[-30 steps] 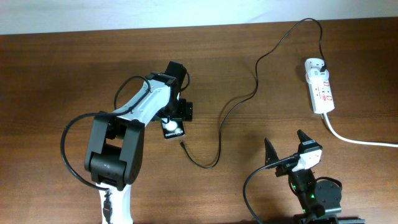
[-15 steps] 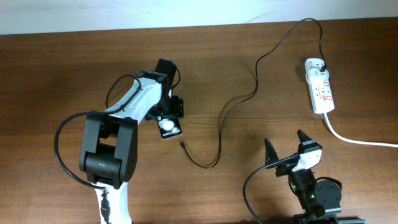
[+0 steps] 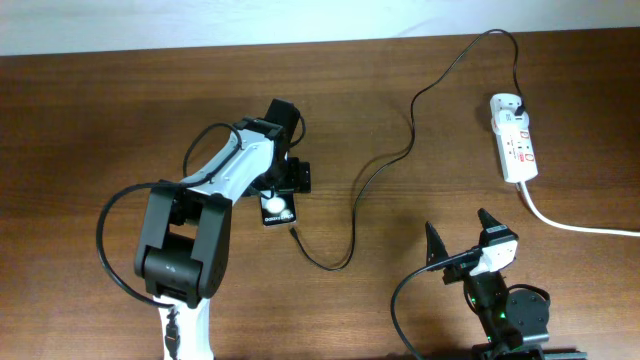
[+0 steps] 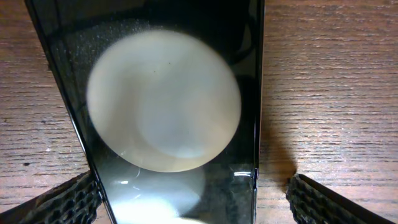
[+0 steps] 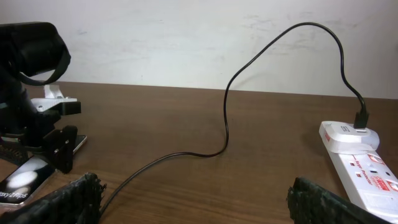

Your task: Plug charger to phone and switch on socket

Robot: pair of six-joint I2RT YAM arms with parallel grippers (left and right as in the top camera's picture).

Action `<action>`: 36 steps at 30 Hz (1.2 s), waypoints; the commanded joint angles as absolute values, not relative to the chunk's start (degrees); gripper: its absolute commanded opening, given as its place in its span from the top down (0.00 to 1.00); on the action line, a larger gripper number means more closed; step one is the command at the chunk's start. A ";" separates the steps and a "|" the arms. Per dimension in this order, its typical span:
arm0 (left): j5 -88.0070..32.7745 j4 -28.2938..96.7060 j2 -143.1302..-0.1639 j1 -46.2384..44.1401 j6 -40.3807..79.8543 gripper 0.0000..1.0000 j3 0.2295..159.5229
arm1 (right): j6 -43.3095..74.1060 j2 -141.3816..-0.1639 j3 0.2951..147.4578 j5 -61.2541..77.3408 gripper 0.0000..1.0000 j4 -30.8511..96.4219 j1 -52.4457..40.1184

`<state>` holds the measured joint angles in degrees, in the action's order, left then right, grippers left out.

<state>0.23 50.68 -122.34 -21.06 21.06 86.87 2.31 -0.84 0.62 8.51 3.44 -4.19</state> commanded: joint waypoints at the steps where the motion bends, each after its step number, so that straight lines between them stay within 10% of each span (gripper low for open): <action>1: -2.52 49.54 -125.58 -21.12 21.58 0.01 84.25 | 1.93 -0.43 0.32 9.04 0.01 3.70 -4.49; 36: 0.45 53.21 -125.56 -21.12 20.97 0.01 88.33 | 1.93 -0.43 0.32 9.04 0.01 3.70 -4.49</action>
